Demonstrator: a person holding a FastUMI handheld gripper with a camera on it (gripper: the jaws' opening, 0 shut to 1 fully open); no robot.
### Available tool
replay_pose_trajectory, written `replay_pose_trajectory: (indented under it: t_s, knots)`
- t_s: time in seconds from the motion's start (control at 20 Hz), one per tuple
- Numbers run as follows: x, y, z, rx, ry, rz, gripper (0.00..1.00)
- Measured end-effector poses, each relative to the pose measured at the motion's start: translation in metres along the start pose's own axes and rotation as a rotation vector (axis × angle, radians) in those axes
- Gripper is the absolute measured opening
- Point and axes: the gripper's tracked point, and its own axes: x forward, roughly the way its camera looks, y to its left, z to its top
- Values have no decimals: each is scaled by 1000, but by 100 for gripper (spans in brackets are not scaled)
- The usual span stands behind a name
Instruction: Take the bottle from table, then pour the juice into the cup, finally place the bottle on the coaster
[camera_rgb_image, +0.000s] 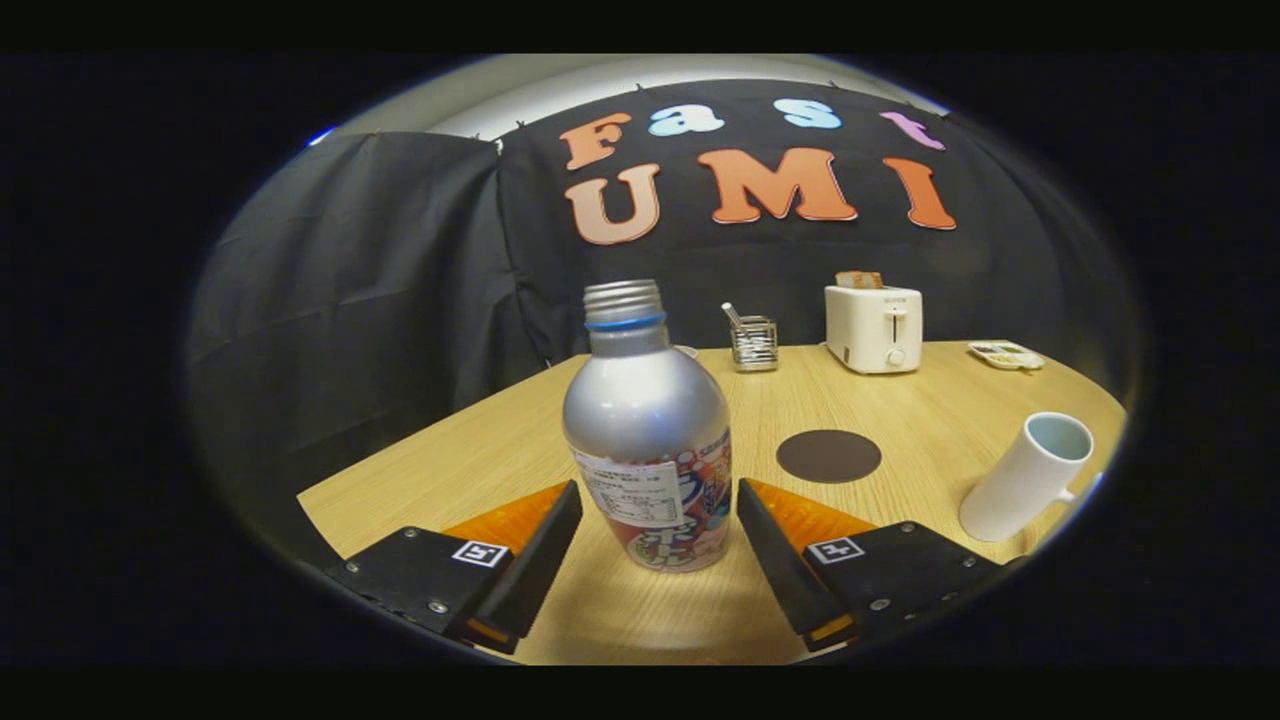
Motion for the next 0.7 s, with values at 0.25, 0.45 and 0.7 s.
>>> replay_pose_trajectory:
  t_s: [0.25, 0.45, 0.7]
  knots:
    - [4, -6, 1, 14, 0, -66, 81]
    - [-1, -9, 0, 62, 16, -66, 77]
    - [-22, -28, 24, 173, -26, -51, 77]
